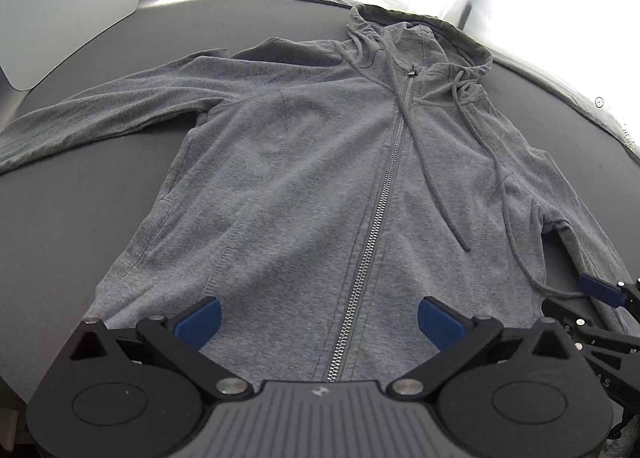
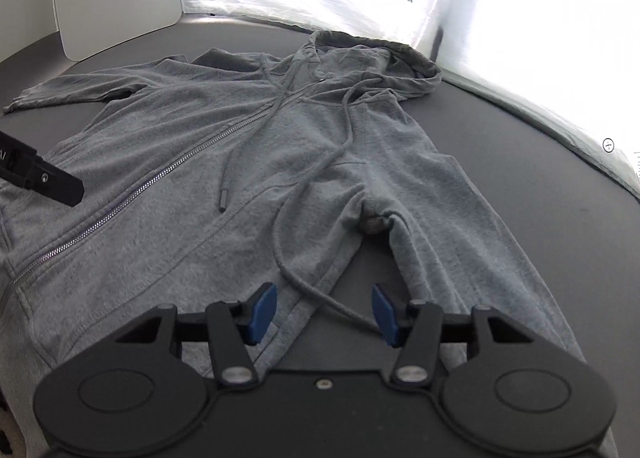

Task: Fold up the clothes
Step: 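Move the open right gripper over the hoodie to a sleeve cuff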

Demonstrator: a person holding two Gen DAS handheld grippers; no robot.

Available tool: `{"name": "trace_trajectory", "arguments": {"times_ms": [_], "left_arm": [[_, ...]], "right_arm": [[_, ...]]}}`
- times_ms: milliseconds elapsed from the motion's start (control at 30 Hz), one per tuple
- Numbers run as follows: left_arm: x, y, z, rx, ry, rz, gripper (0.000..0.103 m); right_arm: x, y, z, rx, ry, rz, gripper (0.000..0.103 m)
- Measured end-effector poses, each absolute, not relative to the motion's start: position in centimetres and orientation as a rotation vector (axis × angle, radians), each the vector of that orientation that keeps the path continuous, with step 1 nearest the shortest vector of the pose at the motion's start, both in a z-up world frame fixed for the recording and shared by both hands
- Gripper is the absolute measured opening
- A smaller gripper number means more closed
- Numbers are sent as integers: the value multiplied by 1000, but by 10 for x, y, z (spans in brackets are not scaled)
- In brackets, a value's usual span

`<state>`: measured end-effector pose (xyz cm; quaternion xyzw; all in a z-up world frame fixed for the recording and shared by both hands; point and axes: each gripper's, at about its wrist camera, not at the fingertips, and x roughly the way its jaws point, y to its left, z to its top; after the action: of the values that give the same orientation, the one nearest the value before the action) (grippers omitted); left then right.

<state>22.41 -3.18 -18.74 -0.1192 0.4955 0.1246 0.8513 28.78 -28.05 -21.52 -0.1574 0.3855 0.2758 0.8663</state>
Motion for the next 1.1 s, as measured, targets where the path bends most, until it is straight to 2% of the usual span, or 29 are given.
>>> {"name": "trace_trajectory", "arguments": {"times_ms": [33, 67, 100, 133, 467, 500, 567, 633, 800, 867, 1100], "left_arm": [[221, -32, -187, -254, 1051, 271, 103], [217, -33, -188, -251, 1056, 281, 103], [214, -33, -188, -244, 1059, 293, 103], [211, -33, -188, -238, 1062, 304, 103], [227, 6, -187, -329, 1051, 353, 103], [231, 10, -185, -337, 1045, 358, 103], [238, 19, -183, -347, 1034, 363, 103], [246, 27, -179, -347, 1025, 364, 103], [260, 35, -176, -323, 1014, 336, 103], [264, 32, -177, -318, 1016, 313, 103], [270, -10, -188, -244, 1038, 198, 103]], "right_arm": [[291, -282, -215, -313, 814, 592, 44], [294, -283, -216, -296, 820, 606, 19], [298, -284, -216, -278, 827, 620, 9], [301, -286, -216, -261, 833, 634, 5], [308, -256, -168, 74, 821, 702, 3], [309, -250, -162, 108, 823, 717, 4], [312, -237, -151, 177, 826, 746, 15], [314, -225, -139, 247, 829, 775, 58], [291, -243, -137, 191, 829, 659, 67], [281, -276, -147, 261, 853, 537, 71], [218, -434, -198, 673, 877, -60, 75]]}}
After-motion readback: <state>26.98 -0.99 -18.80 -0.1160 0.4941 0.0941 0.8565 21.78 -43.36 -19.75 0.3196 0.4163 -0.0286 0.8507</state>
